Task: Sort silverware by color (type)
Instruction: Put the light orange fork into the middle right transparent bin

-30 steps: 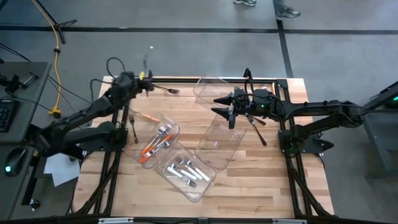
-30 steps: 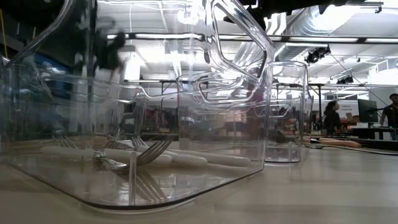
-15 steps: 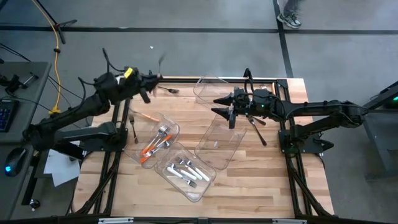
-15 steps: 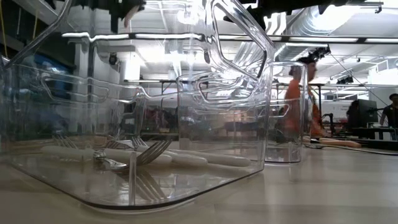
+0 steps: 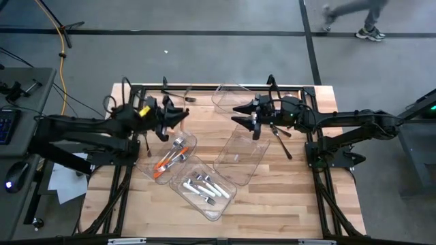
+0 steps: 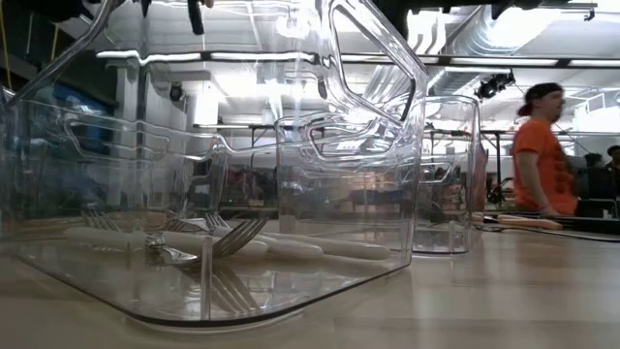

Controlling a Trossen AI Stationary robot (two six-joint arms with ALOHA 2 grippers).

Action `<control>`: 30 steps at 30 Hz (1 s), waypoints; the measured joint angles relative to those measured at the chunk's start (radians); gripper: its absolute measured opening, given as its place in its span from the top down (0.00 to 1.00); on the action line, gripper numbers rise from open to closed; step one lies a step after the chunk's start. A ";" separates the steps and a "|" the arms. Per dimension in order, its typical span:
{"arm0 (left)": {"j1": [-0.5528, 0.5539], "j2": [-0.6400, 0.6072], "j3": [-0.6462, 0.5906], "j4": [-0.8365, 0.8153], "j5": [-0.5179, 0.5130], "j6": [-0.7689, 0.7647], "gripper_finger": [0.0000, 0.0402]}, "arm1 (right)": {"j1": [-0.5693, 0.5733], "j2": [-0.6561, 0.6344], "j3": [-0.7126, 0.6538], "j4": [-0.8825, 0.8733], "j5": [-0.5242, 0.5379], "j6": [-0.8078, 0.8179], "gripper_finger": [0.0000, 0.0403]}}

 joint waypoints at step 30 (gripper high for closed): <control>-0.045 0.311 0.079 0.094 -0.008 -0.017 0.91 | 0.029 0.178 0.042 0.197 0.014 0.119 0.51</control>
